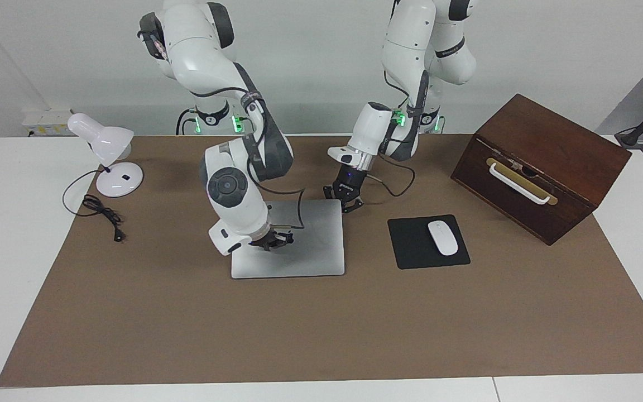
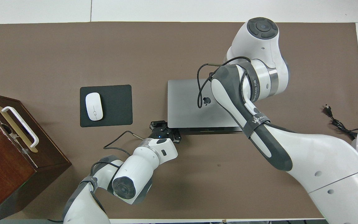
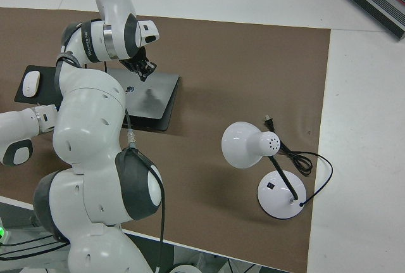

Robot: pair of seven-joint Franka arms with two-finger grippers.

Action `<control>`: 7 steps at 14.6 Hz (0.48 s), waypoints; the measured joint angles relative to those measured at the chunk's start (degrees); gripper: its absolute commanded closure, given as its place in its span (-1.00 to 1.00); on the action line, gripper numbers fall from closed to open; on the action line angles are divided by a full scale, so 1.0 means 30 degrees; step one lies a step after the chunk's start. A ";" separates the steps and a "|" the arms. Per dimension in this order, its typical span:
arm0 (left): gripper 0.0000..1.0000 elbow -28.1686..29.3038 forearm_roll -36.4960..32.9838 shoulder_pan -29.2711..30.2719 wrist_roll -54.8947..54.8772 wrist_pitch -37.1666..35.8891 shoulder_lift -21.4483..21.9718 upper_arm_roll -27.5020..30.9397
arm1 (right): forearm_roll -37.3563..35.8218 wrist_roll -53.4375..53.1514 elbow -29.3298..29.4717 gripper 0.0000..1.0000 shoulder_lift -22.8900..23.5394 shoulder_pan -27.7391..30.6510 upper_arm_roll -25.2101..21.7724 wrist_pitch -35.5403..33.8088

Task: Close laptop with both arms
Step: 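Press the closed lid flat with the right gripper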

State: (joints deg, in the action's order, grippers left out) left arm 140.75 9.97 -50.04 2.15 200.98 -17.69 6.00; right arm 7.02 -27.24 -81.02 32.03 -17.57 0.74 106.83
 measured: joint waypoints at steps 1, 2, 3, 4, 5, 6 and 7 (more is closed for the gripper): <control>1.00 0.0001 0.0003 0.0000 0.0049 0.0003 0.0000 0.0000 | -0.0004 -0.0026 0.0014 1.00 -0.0293 0.0023 -0.0057 0.0006; 1.00 0.0001 0.0004 0.0000 0.0152 0.0007 0.0001 0.0001 | -0.0058 -0.0030 0.0027 1.00 -0.0640 0.0090 -0.0150 0.0007; 1.00 0.0002 0.0004 0.0001 0.0283 0.0009 0.0002 0.0003 | -0.0249 -0.0030 0.0035 1.00 -0.1042 0.0242 -0.0213 0.0007; 1.00 0.0002 0.0004 0.0001 0.0411 0.0012 0.0006 0.0005 | -0.0666 -0.0030 0.0035 1.00 -0.1439 0.0433 -0.0236 0.0007; 1.00 0.0007 0.0005 0.0002 0.0519 0.0012 0.0011 0.0006 | -0.1180 -0.0022 0.0032 1.00 -0.1821 0.0655 -0.0241 0.0006; 1.00 0.0020 0.0005 0.0004 0.0593 0.0011 0.0028 0.0008 | -0.1582 0.0100 0.0028 1.00 -0.2095 0.0842 -0.0242 0.0006; 1.00 0.0083 0.0012 0.0021 0.0660 0.0011 0.0077 0.0019 | -0.1849 0.0437 0.0027 0.89 -0.2273 0.0998 -0.0242 0.0006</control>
State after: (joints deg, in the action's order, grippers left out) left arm 141.00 10.00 -49.97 4.13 201.01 -17.46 6.05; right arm 1.47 -25.92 -80.94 25.21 -14.58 0.01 106.85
